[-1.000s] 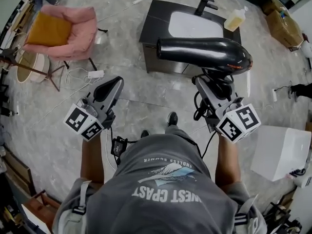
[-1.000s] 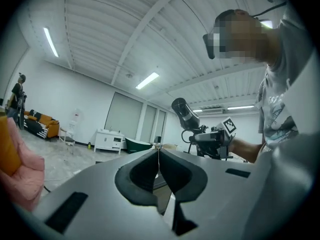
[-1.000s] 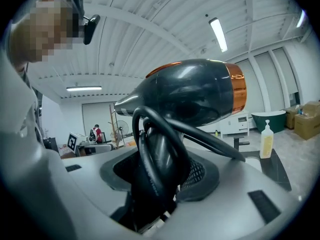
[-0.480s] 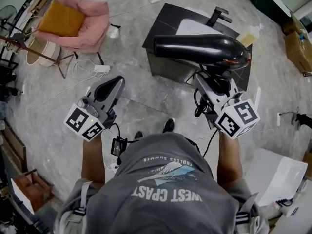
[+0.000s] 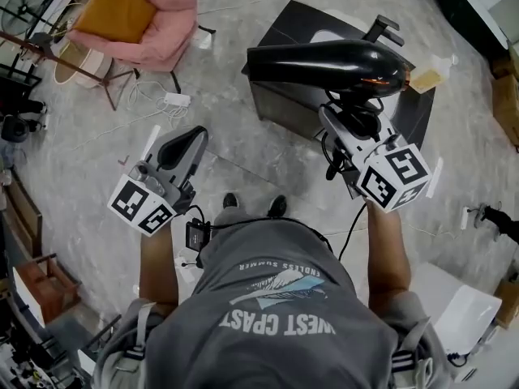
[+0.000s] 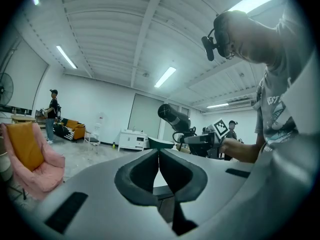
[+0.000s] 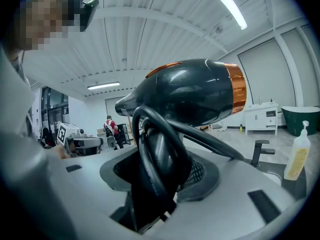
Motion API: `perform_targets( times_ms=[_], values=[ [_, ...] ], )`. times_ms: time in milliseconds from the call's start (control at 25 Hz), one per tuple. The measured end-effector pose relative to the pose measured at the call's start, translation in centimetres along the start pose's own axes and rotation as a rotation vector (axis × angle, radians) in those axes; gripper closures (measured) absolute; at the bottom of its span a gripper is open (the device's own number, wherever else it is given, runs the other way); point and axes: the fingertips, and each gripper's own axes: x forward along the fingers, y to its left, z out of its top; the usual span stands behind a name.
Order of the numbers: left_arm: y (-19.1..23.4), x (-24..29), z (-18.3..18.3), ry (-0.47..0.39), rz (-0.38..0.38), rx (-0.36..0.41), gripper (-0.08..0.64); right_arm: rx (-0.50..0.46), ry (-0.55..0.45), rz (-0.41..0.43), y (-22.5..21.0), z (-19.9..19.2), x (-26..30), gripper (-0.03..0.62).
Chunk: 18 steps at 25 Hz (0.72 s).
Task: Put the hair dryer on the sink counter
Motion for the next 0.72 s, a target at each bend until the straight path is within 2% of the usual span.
perform_targets(
  times_ms=[400, 720],
  values=[
    [2.5, 1.9, -0.5, 0.0, -0.013, -0.021, 0.54, 0.019, 0.037, 0.009, -1.9, -0.4, 5.0, 0.374],
    [6.8, 4.5, -1.3, 0.014, -0.059, -0.051, 0.54, 0.053, 0.083, -0.026, -3.8, -1.5, 10.0, 0.374]
  ],
)
